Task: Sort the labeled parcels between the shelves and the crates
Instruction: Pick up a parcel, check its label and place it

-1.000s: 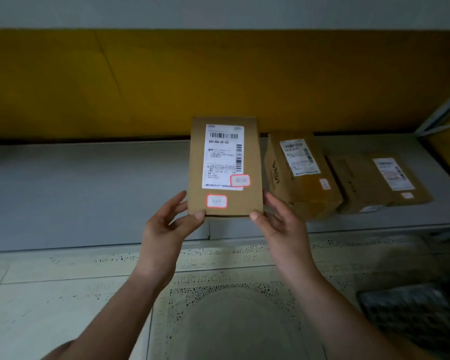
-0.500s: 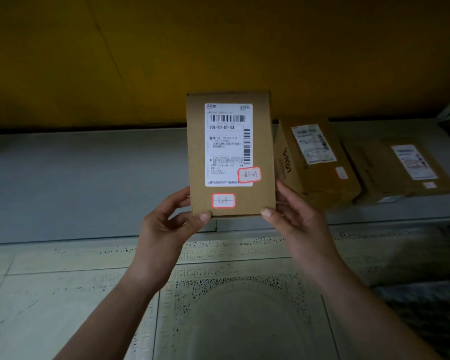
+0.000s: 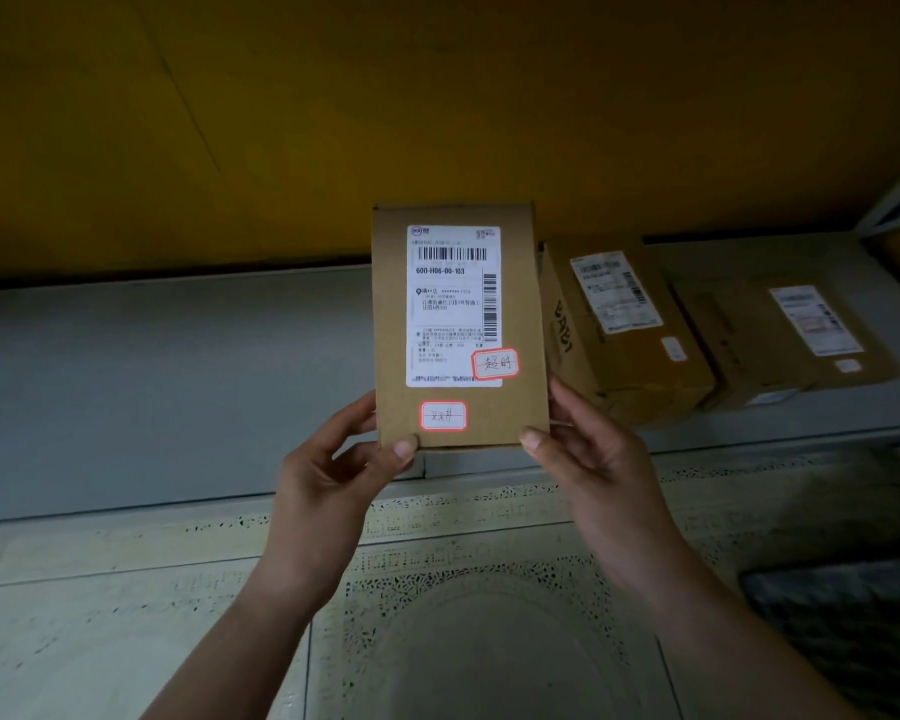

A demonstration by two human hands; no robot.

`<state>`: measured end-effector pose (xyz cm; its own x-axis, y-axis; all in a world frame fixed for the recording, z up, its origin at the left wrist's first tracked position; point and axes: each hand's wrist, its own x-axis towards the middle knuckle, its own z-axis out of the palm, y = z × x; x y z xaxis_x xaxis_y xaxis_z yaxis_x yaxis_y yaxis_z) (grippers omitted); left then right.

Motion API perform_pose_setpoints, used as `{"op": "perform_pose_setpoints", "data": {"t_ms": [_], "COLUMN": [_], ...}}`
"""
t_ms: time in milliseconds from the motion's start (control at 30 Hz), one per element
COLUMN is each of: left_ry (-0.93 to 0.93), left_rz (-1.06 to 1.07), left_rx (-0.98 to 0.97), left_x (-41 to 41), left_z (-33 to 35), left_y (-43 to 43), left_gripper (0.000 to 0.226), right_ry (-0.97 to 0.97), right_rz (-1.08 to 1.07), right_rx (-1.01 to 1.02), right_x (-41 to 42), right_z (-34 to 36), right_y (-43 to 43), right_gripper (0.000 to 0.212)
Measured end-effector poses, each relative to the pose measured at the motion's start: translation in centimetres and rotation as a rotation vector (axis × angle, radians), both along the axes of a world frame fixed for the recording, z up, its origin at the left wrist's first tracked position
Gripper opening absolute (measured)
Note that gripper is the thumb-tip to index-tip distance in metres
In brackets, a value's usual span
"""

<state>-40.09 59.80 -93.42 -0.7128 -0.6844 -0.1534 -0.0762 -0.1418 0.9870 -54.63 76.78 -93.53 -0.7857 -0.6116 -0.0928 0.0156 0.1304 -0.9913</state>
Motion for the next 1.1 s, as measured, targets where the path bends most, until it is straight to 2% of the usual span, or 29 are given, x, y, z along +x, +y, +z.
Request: {"op": "perform_pose_setpoints", "data": {"t_ms": [167,400,700,867,1100], "left_ry": [0.0,-0.025,-0.197,-0.329,-0.455], "left_rz": [0.023,0.008,-0.063,-0.153,-0.287], "left_rx": [-0.014,-0.012,-0.05,-0.036,0.03], "left_x": [-0.5,-1.0,-2.0,-1.7,-0.6], "left_z": [-0.6,-0.6,-1.0,3.3,14.4], "left_y": [0.8,1.7,2.7,4.5,9.7], "left_gripper": [0.05,0.047,0.04,0.038,0.032], "right_ry": [0.009,0.039,-0.064,-0.134,-0.349], "right_rz": [-0.004,0.018,0.019,-0.004,-0.092], "right_rx": [0.042,0.109,0.233,0.28,0.277], "right_x": [-0.1,-0.4,-1.3,0.2,3.3], "right_z": [-0.1,-0.2,-1.2,2.5,12.9], "right_y": [0.5,1.8,2.7,5.3,11.8], "right_gripper": [0.058,0.069,0.064,0.042,0.049]}}
